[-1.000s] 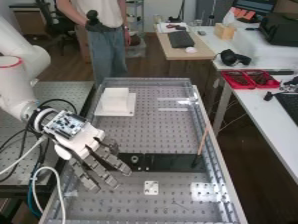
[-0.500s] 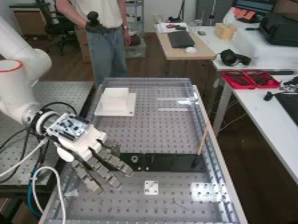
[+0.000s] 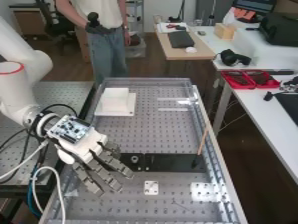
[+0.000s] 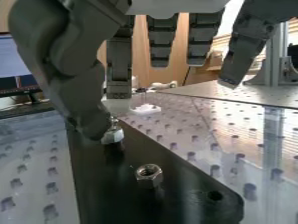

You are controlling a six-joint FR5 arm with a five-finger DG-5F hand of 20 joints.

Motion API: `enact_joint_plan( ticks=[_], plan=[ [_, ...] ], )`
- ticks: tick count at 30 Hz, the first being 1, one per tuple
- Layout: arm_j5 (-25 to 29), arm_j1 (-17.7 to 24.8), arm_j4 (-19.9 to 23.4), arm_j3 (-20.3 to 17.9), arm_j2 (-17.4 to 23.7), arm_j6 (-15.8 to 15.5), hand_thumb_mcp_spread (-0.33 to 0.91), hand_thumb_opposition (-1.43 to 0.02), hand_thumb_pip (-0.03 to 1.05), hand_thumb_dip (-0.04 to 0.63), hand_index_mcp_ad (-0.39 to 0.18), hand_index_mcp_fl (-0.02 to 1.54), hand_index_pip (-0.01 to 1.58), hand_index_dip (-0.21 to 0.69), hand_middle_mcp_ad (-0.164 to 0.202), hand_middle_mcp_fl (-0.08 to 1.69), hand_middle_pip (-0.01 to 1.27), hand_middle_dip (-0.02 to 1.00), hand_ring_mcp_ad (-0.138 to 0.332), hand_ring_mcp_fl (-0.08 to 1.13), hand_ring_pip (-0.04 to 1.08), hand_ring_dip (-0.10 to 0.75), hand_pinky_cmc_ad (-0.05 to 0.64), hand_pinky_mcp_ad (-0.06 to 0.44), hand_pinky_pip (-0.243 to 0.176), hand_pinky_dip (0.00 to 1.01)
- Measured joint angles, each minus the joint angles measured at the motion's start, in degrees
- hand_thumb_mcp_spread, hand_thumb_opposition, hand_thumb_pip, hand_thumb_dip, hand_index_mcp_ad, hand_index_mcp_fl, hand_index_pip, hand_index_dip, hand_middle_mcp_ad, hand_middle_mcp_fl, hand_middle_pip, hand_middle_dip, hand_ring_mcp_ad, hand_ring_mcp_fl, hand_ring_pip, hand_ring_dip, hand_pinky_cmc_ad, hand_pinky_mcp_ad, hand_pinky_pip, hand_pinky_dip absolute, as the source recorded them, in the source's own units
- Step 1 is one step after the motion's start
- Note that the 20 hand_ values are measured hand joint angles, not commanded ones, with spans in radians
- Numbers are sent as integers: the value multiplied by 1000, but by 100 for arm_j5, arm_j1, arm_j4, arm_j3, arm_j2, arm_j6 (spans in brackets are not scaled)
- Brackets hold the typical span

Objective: Grab the larger nut and place it in the white container

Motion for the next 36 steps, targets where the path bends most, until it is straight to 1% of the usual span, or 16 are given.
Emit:
enact_joint_plan(
  ticks=[3, 4, 13, 15, 18, 33, 36],
  plan=[
    [-15, -19, -21, 20, -18, 4, 326, -880, 798, 223, -175, 7, 1548, 175, 51, 19, 119, 222, 159, 2, 101, 152, 389, 328, -93, 595],
    [-19, -24, -31, 25, -22, 6, 326, -880, 798, 223, -175, 7, 1548, 175, 51, 19, 119, 222, 162, 3, 126, 155, 389, 328, -93, 595],
    [-22, -12, -50, 34, -57, 11, 319, -880, 798, 223, -176, 7, 1548, 175, 51, 21, 115, 222, 162, 3, 122, 155, 389, 328, -93, 606],
    [-21, -10, -51, 34, -60, 2, 319, -880, 798, 223, -176, 7, 1548, 175, 51, 21, 117, 222, 162, 2, 122, 155, 389, 316, -93, 606],
    [-22, -12, -66, 34, -65, -12, 319, -880, 798, 220, -176, 10, 1548, 175, 51, 21, 113, 222, 164, 3, 122, 155, 389, 316, -93, 606],
    [-48, -5, 1, 22, -98, -213, 319, -880, 798, 223, -176, 7, 1548, 175, 51, 21, 117, 222, 164, 3, 117, 152, 389, 311, -93, 604],
    [-59, -9, 1, 25, -108, -246, 319, -880, 798, 223, -176, 10, 1548, 175, 51, 21, 117, 222, 164, 0, 138, 152, 389, 314, -93, 602]
  ],
)
